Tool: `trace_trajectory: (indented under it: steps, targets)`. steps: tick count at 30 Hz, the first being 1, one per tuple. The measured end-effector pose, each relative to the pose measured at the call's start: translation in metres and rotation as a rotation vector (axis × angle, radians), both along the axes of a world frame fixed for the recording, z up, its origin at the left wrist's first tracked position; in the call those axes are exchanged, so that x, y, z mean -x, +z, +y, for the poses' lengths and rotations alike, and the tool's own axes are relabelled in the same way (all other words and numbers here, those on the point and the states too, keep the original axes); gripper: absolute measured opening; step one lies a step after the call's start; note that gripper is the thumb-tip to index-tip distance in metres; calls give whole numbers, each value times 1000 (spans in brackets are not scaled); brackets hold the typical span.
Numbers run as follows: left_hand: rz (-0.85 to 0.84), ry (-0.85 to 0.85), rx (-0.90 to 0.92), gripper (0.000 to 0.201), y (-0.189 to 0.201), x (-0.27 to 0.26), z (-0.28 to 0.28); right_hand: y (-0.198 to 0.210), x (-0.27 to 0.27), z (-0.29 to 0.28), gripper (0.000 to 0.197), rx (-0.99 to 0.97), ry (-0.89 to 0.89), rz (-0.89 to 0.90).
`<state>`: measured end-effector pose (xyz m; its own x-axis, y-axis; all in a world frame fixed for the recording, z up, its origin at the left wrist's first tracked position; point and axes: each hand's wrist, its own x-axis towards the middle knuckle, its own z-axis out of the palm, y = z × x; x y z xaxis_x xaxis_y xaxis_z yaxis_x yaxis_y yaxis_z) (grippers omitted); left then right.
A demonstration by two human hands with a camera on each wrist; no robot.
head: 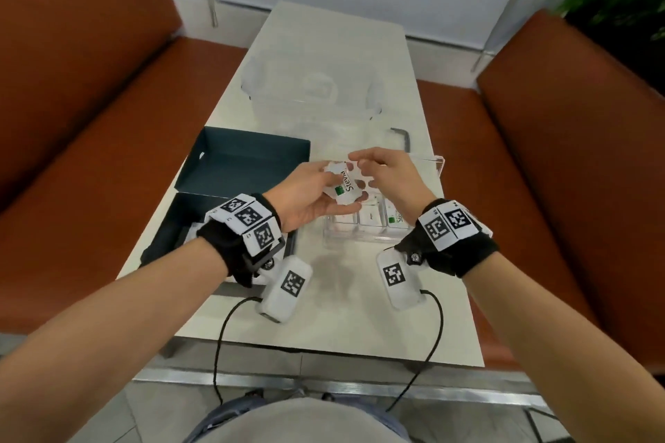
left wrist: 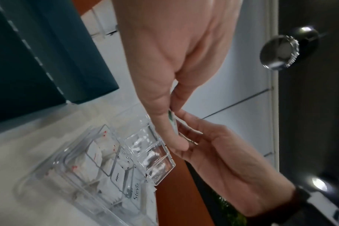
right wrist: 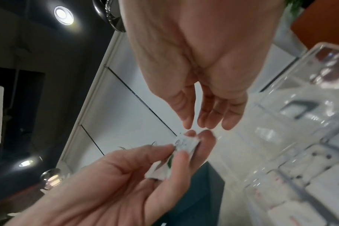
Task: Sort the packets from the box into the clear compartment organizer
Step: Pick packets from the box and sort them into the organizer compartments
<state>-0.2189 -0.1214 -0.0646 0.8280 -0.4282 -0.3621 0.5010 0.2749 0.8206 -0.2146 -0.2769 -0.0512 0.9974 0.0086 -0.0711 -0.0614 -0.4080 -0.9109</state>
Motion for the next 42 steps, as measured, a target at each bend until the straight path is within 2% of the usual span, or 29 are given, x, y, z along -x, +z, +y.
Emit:
trace_trajectory:
  steps: [5,9,14,18,24,29,33,37,42]
  targets:
    - [-219,-3,-325,22,-7,-11,-20,-2,-3,-33,22,128,76,-40]
    - [-314,1,-423,28,-10,-20,-35,-5,-8,-52,24,185,113,-22]
    - [-253,39,-378,18,-18,-22,-55,-14,-17,-85,12,77,-23,34]
    - [-212,50,-377,9,-28,-23,-60,-26,-28,-111,11,173,-91,45]
    - [-179,83,-404,7,-36,-27,-59,-42,-38,-116,16,475,53,113]
    - [-149,112,-399,11,-37,-28,-58,-56,-44,-101,17,576,125,109]
    - [-123,112,-392,15,-35,-27,-58,-72,-43,-97,11,604,90,85]
    - [2,106,-287,27,-30,-26,-59,-77,-42,-99,12,653,95,57]
    - [168,127,-20,36,-23,-23,-59,-76,-30,-103,11,731,132,70]
